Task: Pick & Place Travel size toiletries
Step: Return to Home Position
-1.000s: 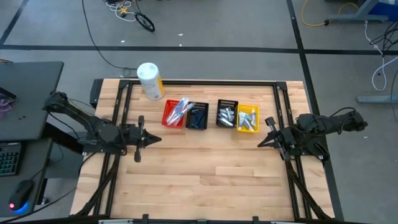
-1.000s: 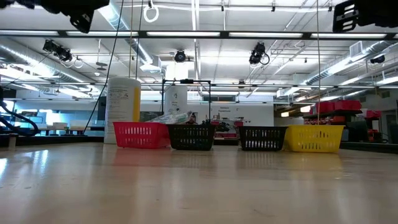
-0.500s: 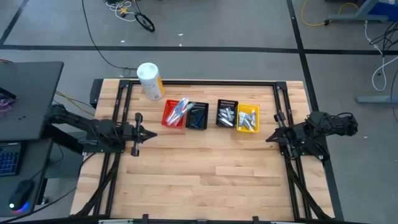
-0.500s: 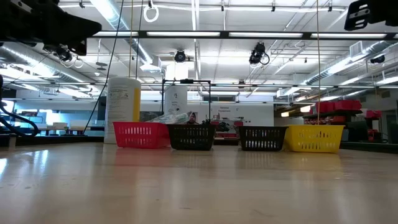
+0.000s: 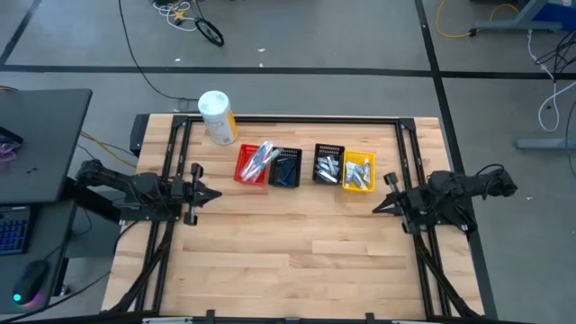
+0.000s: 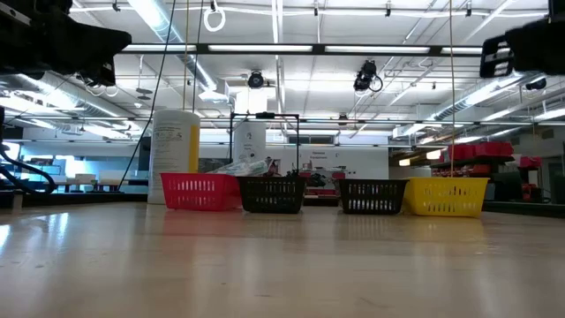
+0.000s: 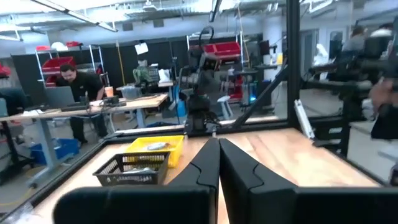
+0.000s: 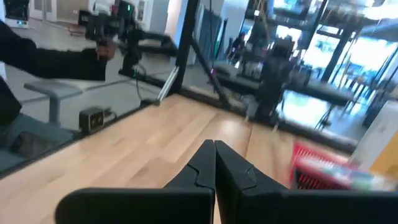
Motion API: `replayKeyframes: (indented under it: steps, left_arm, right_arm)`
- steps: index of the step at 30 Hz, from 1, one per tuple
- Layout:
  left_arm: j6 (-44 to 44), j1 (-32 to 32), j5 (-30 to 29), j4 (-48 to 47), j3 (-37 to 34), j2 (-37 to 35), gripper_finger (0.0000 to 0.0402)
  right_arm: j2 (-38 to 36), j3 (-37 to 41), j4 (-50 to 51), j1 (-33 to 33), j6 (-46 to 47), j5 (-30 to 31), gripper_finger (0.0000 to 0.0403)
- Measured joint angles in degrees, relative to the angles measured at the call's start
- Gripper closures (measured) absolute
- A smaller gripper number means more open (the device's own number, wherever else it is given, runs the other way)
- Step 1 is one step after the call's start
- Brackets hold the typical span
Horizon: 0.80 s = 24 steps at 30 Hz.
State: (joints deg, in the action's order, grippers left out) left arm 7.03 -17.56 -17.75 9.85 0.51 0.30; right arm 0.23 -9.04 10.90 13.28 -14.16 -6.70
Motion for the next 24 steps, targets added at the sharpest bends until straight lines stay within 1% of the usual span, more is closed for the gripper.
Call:
replayKeyframes:
  steps: [6,8,11,13,24]
  left_arm:
    - [-4.7,0.0,2.5,-0.6,0.0,0.2,0.0389]
    - [-5.6,0.0,2.3,-2.2,0.0,0.4,0.0382]
    - [-6.3,0.0,1.7,-2.8,0.0,0.4,0.0374]
    - [-6.3,0.0,1.5,-3.1,0.0,0.4,0.0373]
    - [-6.7,0.0,1.3,-2.9,-0.1,0.4,0.0379]
  right_arm:
    - [0.0,5.5,-3.2,0.0,4.3,-0.3,0.0402]
    - [0.7,6.0,-6.0,0.0,6.0,-1.8,0.0402]
    - [1.6,7.5,-10.5,0.0,6.3,-4.6,0.0402]
    - [2.2,8.1,-12.4,0.0,6.3,-5.0,0.0402]
    - [3.2,8.3,-12.9,0.0,6.4,-4.9,0.0402]
